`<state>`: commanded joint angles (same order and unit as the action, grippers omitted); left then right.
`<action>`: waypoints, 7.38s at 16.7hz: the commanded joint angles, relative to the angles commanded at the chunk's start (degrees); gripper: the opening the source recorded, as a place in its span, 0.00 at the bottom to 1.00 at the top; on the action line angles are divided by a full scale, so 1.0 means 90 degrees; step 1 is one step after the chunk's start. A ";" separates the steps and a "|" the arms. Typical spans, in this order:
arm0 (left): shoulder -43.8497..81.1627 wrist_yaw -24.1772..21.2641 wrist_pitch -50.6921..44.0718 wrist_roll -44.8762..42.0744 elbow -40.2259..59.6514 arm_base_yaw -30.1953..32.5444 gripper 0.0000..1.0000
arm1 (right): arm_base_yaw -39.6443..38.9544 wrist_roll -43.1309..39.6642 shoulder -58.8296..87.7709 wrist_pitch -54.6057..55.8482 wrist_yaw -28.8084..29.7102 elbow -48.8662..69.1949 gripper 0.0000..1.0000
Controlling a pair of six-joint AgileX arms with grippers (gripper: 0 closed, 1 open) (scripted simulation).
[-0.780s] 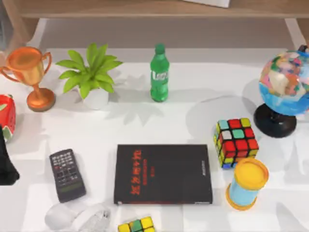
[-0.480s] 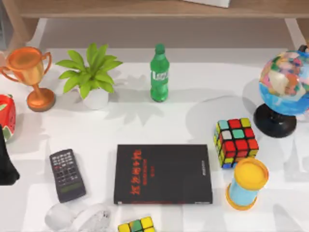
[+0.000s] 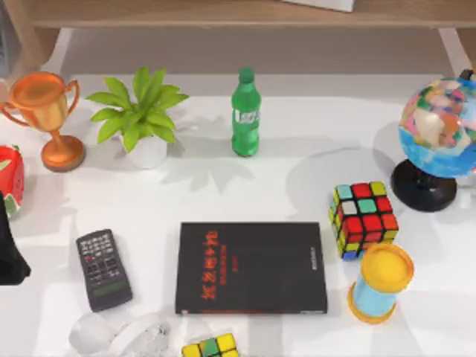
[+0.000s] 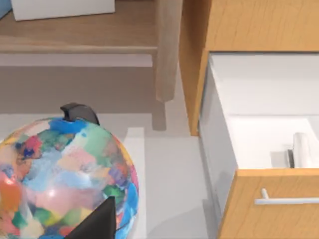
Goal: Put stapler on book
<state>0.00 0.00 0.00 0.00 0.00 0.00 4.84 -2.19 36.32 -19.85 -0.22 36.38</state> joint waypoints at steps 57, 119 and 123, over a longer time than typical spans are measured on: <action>0.0000 0.0000 0.0000 0.0000 0.0000 0.0000 1.00 | 0.1892 -0.0880 1.1904 -0.5562 -0.0032 1.0301 1.00; 0.0000 0.0000 0.0000 0.0000 0.0000 0.0000 1.00 | -0.5070 0.5699 0.8934 -0.5203 0.0784 0.7483 0.00; 0.0000 0.0000 0.0000 0.0000 0.0000 0.0000 1.00 | -0.5900 0.5841 0.9311 -0.4890 0.0649 0.6954 0.00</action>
<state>0.00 0.00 0.00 0.00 0.00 0.00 -48.27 50.38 120.12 -63.87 5.62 98.97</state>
